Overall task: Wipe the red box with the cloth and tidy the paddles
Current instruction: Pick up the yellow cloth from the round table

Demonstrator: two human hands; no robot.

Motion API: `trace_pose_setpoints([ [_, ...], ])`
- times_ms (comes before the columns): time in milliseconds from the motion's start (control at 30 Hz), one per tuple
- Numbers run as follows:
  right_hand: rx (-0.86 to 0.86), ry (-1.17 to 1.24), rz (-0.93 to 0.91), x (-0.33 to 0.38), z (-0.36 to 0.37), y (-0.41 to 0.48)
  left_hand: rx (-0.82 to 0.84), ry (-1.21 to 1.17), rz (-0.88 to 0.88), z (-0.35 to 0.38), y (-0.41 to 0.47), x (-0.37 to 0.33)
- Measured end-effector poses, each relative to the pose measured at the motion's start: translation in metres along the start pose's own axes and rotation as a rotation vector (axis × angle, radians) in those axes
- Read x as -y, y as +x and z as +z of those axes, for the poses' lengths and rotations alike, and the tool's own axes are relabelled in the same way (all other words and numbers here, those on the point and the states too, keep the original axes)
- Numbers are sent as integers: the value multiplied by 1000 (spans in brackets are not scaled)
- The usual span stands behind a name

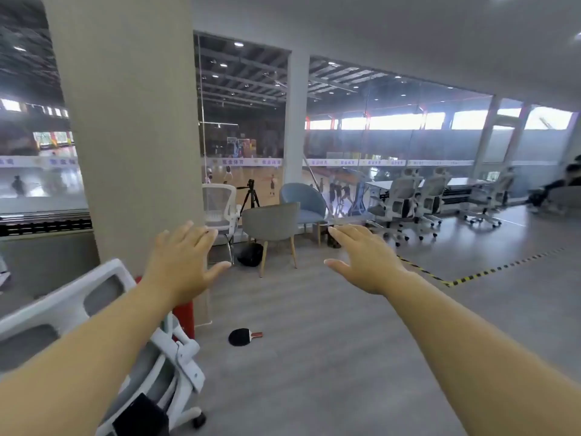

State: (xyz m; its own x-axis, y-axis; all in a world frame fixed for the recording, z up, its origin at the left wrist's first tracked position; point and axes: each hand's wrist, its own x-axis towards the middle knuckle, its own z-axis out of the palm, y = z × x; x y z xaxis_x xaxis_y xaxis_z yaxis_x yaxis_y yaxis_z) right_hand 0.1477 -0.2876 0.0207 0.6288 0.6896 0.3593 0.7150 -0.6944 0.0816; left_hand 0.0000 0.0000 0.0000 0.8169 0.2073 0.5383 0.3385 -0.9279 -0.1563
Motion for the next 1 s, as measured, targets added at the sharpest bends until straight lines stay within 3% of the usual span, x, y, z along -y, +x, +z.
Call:
trace_pose_setpoints([
  [233, 232, 14, 322, -70, 13, -88, 97, -142, 266, 39, 16, -115],
  [533, 398, 3, 735, -201, -11, -247, 214, -237, 568, 29, 29, -331],
  [767, 420, -56, 1069, -293, -53, -411, 268, -393, 824, 0, 23, -533],
  [1000, 373, -106, 1371, -325, -100, -553, 278, -529, 1111, -52, -14, -708],
])
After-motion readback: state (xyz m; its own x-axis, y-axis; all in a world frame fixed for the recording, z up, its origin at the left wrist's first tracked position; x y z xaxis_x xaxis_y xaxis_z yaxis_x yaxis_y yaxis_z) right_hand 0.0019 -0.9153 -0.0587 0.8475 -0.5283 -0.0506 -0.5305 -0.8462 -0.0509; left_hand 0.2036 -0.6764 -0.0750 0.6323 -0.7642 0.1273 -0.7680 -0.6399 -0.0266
